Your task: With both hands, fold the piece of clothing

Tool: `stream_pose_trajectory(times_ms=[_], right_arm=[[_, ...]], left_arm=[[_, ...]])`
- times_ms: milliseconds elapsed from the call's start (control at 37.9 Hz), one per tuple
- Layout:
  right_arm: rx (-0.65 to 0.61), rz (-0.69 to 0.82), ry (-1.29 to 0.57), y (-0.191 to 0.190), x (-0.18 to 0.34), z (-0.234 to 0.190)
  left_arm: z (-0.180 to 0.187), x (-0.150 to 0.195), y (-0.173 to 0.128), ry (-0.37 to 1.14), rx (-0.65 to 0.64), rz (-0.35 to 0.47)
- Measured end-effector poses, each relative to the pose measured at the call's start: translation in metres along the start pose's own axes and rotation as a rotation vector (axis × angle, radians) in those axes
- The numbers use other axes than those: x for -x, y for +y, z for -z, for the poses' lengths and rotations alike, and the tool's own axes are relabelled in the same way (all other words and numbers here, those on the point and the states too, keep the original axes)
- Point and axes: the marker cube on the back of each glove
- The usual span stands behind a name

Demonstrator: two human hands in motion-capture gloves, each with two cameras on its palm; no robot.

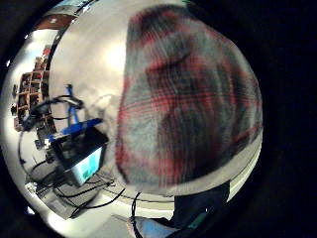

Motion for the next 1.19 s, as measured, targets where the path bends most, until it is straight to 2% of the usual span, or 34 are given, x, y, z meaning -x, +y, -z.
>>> stream_pose_trajectory(times_ms=[106, 237, 369, 475, 633, 712, 792, 871, 950, 1029, 1082, 1187], right_arm=[[0.086, -0.013, -0.157, -0.022, -0.006, -0.034], [0.046, 0.016, -0.192, -0.028, 0.001, -0.038], [-0.03, 0.113, -0.162, -0.03, 0.015, -0.032], [-0.043, 0.164, -0.144, -0.03, 0.025, -0.03], [-0.1, 0.179, -0.161, -0.034, 0.026, -0.026], [-0.089, 0.185, -0.157, -0.035, 0.02, -0.026], [-0.13, 0.16, -0.155, -0.04, 0.01, -0.024], [-0.178, 0.08, -0.134, -0.048, -0.009, -0.021], [-0.212, 0.007, -0.1, -0.054, -0.029, -0.016], [-0.234, -0.046, -0.078, -0.057, -0.045, -0.009], [-0.244, -0.084, -0.079, -0.056, -0.054, -0.001], [-0.273, -0.148, -0.104, -0.056, -0.067, 0.023]], left_arm=[[-0.033, 0.01, -0.01, -0.002, -0.013, 0.031], [-0.055, 0.016, -0.021, 0.008, 0.004, 0.037], [-0.058, 0.015, -0.026, 0.045, -0.008, 0.005], [-0.057, 0.015, -0.025, 0.032, 0.02, 0.008], [-0.051, 0.016, -0.03, 0.024, -0.034, 0.037], [-0.05, 0.012, -0.027, 0.066, -0.018, -0.003], [-0.049, 0.008, -0.025, 0.135, -0.012, -0.049], [-0.045, -0.002, -0.028, 0.246, -0.055, -0.159], [-0.042, -0.015, -0.024, 0.361, -0.036, -0.268], [-0.038, -0.025, -0.023, 0.411, -0.048, -0.361], [-0.036, -0.028, -0.02, 0.413, -0.039, -0.363], [-0.03, -0.024, -0.016, 0.36, -0.045, -0.301]])
